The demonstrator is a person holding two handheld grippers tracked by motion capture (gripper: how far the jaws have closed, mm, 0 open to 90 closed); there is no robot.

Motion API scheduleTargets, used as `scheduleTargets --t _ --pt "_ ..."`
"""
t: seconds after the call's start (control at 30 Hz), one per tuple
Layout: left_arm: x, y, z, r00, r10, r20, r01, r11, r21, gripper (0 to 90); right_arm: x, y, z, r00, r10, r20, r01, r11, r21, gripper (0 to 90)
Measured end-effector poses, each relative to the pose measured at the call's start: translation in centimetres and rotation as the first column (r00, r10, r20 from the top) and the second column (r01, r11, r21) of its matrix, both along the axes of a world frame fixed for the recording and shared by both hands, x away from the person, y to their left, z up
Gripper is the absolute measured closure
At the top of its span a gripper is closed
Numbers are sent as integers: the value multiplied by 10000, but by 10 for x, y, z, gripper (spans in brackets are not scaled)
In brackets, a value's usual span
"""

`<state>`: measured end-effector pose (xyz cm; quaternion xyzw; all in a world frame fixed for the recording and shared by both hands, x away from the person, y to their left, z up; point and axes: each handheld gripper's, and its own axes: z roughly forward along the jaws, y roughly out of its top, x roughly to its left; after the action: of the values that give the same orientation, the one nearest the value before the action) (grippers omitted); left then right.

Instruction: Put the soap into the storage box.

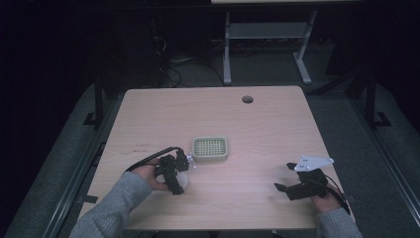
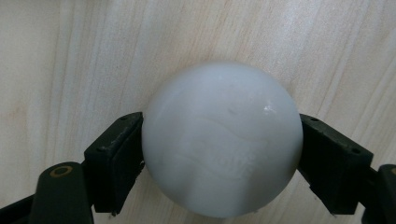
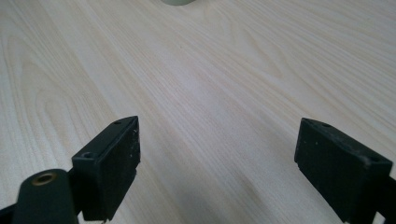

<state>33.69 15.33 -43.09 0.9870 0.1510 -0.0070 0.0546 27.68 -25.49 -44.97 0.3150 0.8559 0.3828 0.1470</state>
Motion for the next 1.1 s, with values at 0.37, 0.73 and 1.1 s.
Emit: scheduleTargets --t 0.37,0.73,1.1 --pt "0 -1 -1 9999 -120 -11 120 9999 96 234 0 0 0 10000 -1 0 1 10000 8 136" --pt "-1 0 0 9999 -104 -121 105 9999 86 239 1 -1 0 10000 -14 -2 14 10000 21 136" --pt "-1 2 9 10000 -16 -95 15 9999 -145 239 1 0 0 10000 -80 3 80 10000 27 136"
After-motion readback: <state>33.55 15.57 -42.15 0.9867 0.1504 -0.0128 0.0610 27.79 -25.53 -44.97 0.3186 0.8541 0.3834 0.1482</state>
